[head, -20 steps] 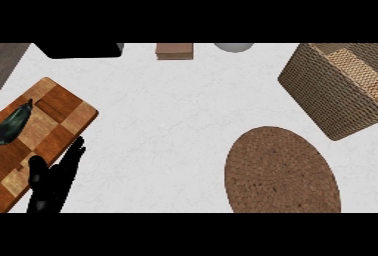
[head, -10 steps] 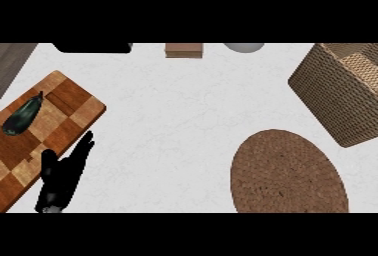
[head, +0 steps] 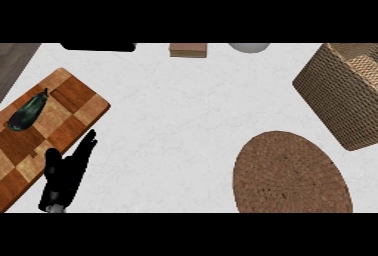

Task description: Pick the tomato from the placemat and place it in the basket

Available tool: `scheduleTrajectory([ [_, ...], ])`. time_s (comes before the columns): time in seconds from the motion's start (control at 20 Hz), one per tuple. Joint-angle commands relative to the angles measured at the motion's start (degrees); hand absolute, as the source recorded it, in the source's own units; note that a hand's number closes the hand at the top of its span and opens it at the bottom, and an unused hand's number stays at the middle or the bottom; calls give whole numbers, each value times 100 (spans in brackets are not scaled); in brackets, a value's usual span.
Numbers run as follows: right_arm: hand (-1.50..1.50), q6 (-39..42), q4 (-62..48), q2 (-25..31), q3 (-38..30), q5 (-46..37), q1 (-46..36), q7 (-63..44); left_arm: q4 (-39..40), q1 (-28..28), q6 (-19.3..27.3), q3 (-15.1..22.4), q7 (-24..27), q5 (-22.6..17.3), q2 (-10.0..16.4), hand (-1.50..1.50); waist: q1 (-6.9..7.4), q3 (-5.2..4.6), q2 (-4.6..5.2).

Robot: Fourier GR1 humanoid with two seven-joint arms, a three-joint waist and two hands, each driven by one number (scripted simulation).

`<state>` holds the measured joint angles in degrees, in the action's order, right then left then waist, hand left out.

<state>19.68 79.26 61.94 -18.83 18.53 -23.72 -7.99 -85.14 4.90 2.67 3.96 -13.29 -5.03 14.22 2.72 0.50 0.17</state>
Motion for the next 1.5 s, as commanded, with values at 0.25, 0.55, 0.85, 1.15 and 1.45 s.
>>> scheduleTrajectory([
  [0.25, 150, 10, -1958, -762, 700, -620, -1081, 813, 514, -91, 0, 52, -325, 28, -179, 0, -15, -43, 67],
  [0.55, 150, 500, -3316, -772, 537, -602, -1627, 1264, 661, 46, -166, -81, -60, -41, -128, 0, -44, -43, 65],
  [0.85, 150, 331, -3926, -1109, 785, -1138, -1892, 1876, 557, 294, -149, -77, 76, 44, -175, 0, -103, -46, 31],
  [1.15, 150, -474, -4580, -625, 1239, -2339, -1995, 2568, 466, 138, -147, 39, -144, 109, -216, 0, 18, -37, 98],
  [1.45, -150, -691, -5327, -722, 1209, -2638, -2033, 3709, 176, 207, -277, -90, -386, -69, -126, 0, -10, -31, 72],
])
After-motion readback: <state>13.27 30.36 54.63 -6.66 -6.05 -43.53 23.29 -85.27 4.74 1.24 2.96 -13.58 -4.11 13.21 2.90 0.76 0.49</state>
